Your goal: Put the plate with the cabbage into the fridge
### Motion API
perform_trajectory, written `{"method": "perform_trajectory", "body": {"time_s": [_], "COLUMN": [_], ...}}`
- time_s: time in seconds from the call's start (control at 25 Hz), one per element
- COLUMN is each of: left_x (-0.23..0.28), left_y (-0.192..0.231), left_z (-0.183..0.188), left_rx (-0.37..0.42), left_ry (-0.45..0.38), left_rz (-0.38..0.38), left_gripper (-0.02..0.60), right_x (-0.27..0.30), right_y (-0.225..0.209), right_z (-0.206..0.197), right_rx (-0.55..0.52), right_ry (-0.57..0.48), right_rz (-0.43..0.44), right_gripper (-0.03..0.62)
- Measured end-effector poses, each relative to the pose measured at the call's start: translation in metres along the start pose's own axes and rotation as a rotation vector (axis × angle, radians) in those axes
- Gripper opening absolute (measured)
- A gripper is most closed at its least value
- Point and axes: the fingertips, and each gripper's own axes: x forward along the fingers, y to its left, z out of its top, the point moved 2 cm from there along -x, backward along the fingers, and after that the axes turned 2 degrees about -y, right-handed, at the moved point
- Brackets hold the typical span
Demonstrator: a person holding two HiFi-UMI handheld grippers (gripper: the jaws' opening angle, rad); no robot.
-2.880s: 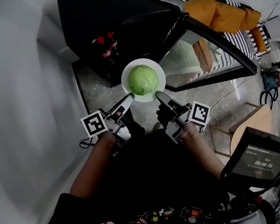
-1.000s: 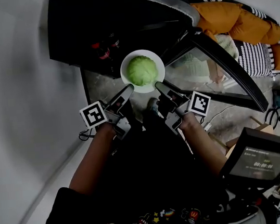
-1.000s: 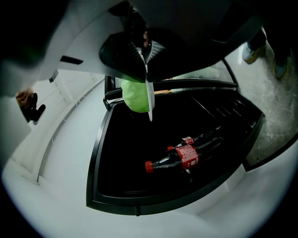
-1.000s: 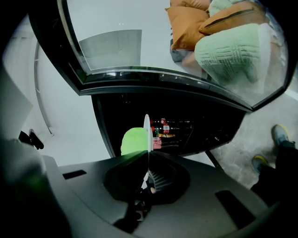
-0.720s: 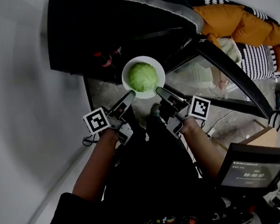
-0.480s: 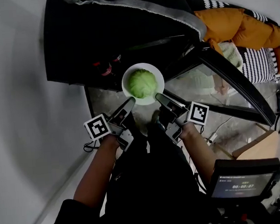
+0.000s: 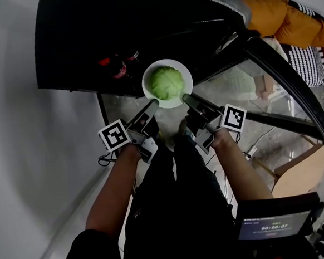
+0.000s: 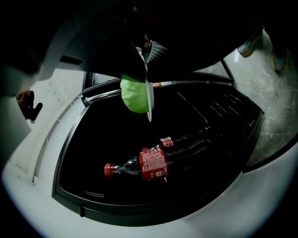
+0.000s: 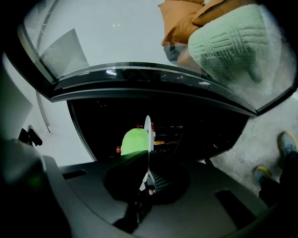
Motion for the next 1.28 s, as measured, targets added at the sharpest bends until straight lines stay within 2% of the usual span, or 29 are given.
{"method": "perform_trajectory", "body": {"time_s": [0.2, 0.4, 0.6, 0.88, 1.28], "left_x": [0.001, 0.003, 0.002, 0.002, -0.005], "left_y": [0.01, 0.012, 0.005, -0.004, -0.017], "left_z": [0.0, 0.003, 0.002, 0.002, 0.002], "left_rx": [-0.001, 0.014, 0.02, 0.043, 0.063], "left_ry": [-0.01, -0.026, -0.055, -0.054, -0.053], "left_rz": [-0.003, 0.031, 0.007, -0.031, -0.004], "left_gripper": [0.015, 0.015, 0.015, 0.015, 0.015], "right_x": [0.005, 0.006, 0.006, 0.003, -0.003], "right_y": [-0.009, -0.012, -0.006, 0.003, 0.021], "right_z": [-0.002, 0.002, 0.001, 0.001, -0.002], "right_rx": [0.005, 0.023, 0.019, -0.012, 0.003], "right_ry": [0.017, 0.019, -0.006, -0.035, -0.074], "right_rz": [0.01, 0.001, 0.017, 0.03, 0.046], "right_gripper": [0.012, 0.012, 0.012, 0.012, 0.012]}}
